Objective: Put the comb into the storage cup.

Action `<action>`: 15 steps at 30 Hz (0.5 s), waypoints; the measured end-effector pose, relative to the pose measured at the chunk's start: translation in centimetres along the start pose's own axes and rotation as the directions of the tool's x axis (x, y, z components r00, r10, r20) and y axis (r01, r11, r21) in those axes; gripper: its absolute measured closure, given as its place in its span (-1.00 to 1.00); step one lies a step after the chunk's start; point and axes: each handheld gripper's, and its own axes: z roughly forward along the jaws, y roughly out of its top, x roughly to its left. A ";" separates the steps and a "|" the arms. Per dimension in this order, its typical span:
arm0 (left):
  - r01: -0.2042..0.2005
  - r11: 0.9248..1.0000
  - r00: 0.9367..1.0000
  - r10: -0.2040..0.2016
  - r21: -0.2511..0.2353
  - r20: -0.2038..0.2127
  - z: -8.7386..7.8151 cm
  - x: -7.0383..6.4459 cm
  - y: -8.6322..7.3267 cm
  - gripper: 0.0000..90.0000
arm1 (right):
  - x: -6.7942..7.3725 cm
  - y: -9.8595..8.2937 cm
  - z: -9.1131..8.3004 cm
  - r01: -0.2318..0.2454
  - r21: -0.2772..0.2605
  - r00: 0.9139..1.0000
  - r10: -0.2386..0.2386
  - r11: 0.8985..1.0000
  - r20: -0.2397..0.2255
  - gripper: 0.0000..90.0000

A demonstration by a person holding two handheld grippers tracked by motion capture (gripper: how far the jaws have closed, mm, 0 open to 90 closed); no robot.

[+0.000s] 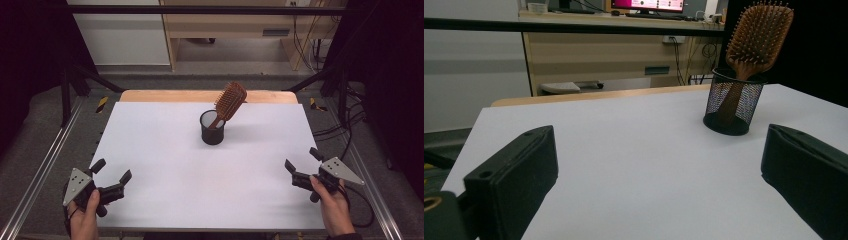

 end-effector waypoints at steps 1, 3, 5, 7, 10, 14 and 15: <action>0.000 1.000 1.000 0.000 0.000 0.000 0.0 0.0 0.0 -0.96 | 0.1 0.0 0.0 0.002 0.002 1.000 -0.002 1.000 -0.002 -0.94; -0.001 1.000 1.000 0.001 -0.001 0.001 0.0 0.0 0.0 -0.96 | 0.2 -0.1 0.1 0.004 0.005 1.000 -0.004 1.000 -0.007 -0.94; -0.004 1.000 1.000 0.004 0.000 0.002 0.0 0.0 0.0 -0.96 | 0.3 -0.2 0.1 0.005 0.010 1.000 -0.005 1.000 -0.009 -0.94; -0.006 1.000 1.000 0.006 -0.002 -0.003 0.0 0.0 0.0 -0.96 | 0.4 -0.4 0.1 0.012 0.012 1.000 -0.012 1.000 -0.012 -0.94; -0.004 1.000 1.000 0.004 -0.001 0.003 0.0 -0.1 0.0 -0.96 | 0.5 -0.6 0.2 0.014 0.016 1.000 -0.014 1.000 -0.015 -0.94; -0.007 1.000 1.000 0.007 -0.003 -0.001 0.0 -0.1 0.0 -0.96 | 0.7 -0.8 0.2 0.016 0.018 1.000 -0.015 1.000 -0.023 -0.93; -0.007 1.000 1.000 0.007 -0.003 -0.001 0.0 -0.1 0.0 -0.96 | 0.7 -0.9 0.2 0.019 0.019 1.000 -0.019 1.000 -0.024 -0.93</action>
